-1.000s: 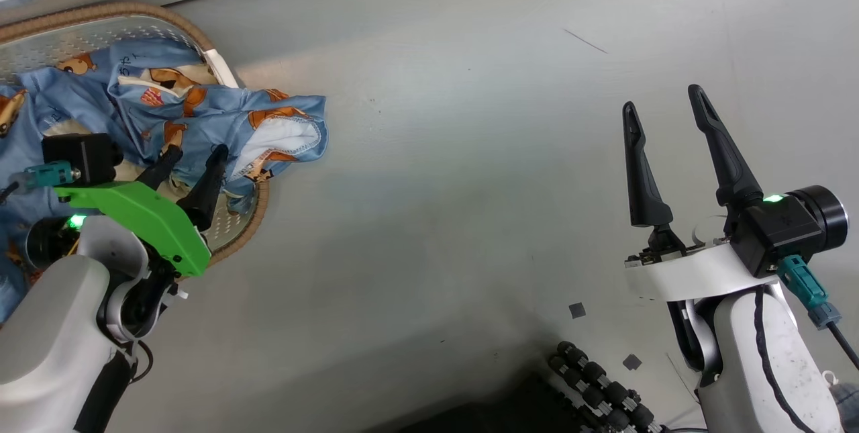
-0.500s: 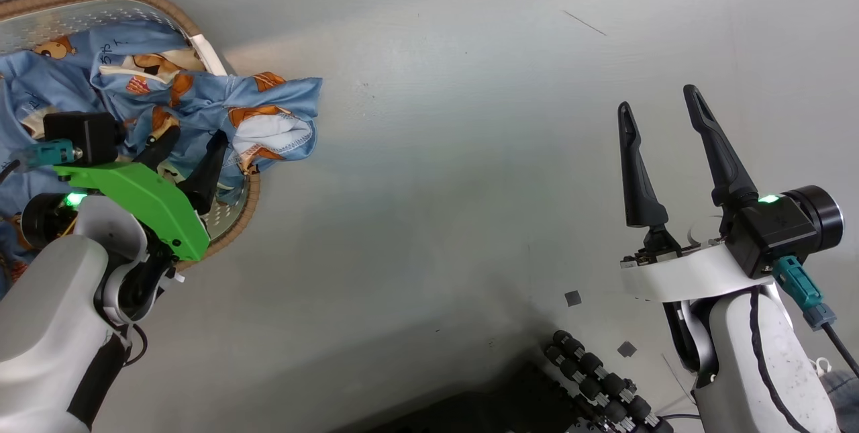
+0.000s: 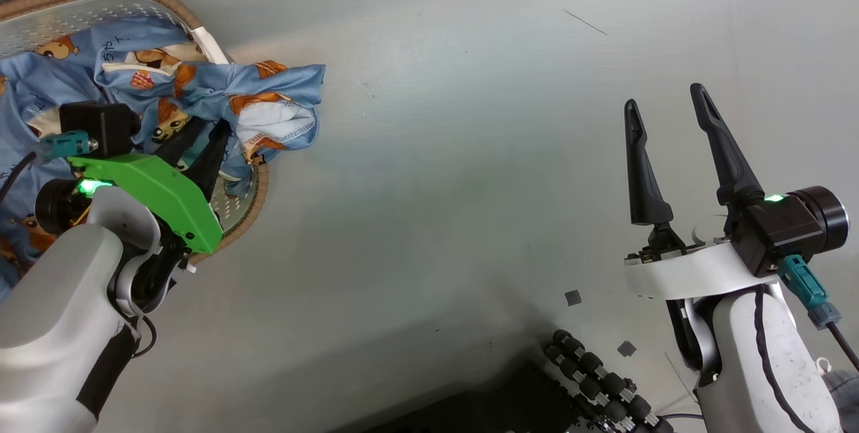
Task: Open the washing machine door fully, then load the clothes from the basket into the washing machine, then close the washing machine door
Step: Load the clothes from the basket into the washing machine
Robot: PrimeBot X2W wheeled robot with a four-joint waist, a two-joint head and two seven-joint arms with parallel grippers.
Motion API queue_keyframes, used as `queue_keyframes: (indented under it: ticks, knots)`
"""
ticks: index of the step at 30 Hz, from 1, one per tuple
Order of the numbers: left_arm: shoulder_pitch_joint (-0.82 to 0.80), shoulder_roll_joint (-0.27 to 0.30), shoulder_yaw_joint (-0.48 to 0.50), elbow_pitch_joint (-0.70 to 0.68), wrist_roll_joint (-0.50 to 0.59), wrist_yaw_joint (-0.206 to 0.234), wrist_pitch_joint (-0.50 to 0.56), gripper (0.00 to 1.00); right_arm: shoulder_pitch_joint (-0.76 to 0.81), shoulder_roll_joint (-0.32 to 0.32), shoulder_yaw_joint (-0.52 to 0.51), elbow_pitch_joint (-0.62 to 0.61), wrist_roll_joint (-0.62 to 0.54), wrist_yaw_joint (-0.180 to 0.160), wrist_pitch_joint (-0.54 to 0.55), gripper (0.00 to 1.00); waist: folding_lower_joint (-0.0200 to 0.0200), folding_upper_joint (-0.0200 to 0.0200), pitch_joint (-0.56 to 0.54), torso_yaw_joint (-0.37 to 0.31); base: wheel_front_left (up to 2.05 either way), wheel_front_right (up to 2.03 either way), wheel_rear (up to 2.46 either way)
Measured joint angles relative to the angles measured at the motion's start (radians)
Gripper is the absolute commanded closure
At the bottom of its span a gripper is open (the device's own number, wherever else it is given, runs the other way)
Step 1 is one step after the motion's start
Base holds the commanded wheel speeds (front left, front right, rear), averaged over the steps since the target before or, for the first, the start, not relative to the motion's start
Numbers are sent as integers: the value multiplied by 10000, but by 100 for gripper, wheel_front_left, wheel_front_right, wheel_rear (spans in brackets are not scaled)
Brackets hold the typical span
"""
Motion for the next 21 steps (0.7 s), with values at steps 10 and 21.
queue_keyframes:
  ticks: [10, 21]
  knots:
    - [-218, 77, -487, 117, -213, 0, -378, 100, 2, 0, -69, -36, 0, -2, 0, 0, 0, 0, 27, 63, 0, 0, 0]
    - [-441, 228, -895, 263, -439, 0, -779, 100, -10, 0, -77, -44, 0, 0, 0, 0, 0, 0, 46, 149, 0, 0, 0]
